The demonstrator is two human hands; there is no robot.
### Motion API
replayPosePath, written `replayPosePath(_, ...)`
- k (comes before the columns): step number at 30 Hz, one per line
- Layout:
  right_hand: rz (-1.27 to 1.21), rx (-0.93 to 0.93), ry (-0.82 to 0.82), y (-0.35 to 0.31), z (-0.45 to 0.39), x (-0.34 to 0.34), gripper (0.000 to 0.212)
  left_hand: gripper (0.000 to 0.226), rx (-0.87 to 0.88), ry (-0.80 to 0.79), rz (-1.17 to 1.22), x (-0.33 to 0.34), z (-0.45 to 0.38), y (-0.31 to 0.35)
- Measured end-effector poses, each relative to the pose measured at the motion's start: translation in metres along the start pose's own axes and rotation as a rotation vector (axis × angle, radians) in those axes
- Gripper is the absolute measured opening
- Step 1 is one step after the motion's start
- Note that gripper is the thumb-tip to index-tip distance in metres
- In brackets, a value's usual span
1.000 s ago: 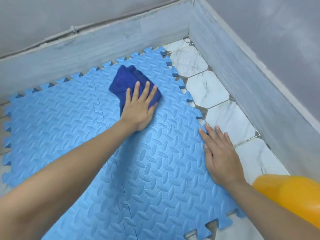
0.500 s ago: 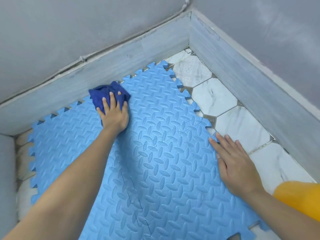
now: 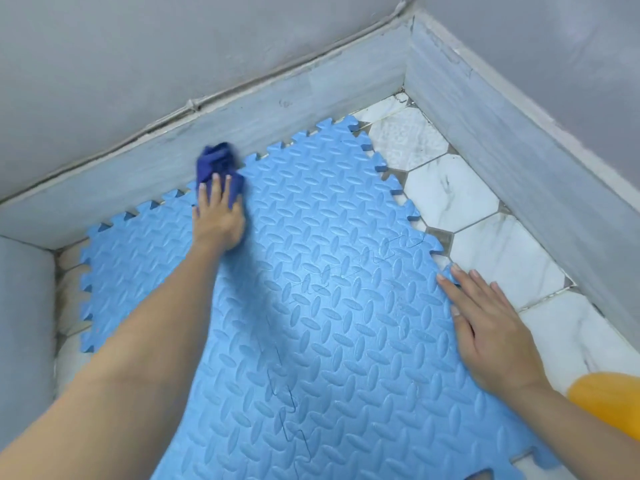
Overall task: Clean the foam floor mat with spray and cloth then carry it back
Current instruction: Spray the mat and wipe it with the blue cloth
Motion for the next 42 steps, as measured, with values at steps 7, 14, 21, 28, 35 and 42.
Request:
replayPosePath(7,0.043,-0.011,-0.014,-0.001,0.000,0.002,0.053,0.058,-0.258,-0.013,0.028,-0.004,0.013,-0.027)
replayPosePath(14,0.028,0.016,-0.019,-0.003,-0.002,-0.002,0.052,0.057,0.513,-0.091,-0.081,0.054,0.060,0.224)
replayPosePath(21,-0.020,0.015,-0.014,-0.006,-0.002,-0.004,0.053,0.055,0.494,-0.154,0.050,0.043,0.069,0.171)
replayPosePath(28,-0.224,0.060,-0.015,0.000,-0.003,-0.005,0.052,0.064,0.675,-0.202,-0.159,0.061,0.166,0.138)
replayPosePath(35,-0.603,0.308,-0.084,0.011,-0.008,-0.020,0.049,0.062,1.178,-0.296,-0.331,0.095,0.338,0.122)
replayPosePath(42,-0.436,0.481,0.002,0.017,0.039,-0.030,0.039,0.062,0.664,-0.109,-0.191,0.075,0.169,0.174)
Point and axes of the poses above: each hand's wrist, its own z-axis away from the middle knuckle, its own x-axis out of the palm, y = z × x, the point moved 6 cm from there along -z, towards the middle knuckle, and after that the axes turned 2 degrees about -y, right-handed, at the moved point
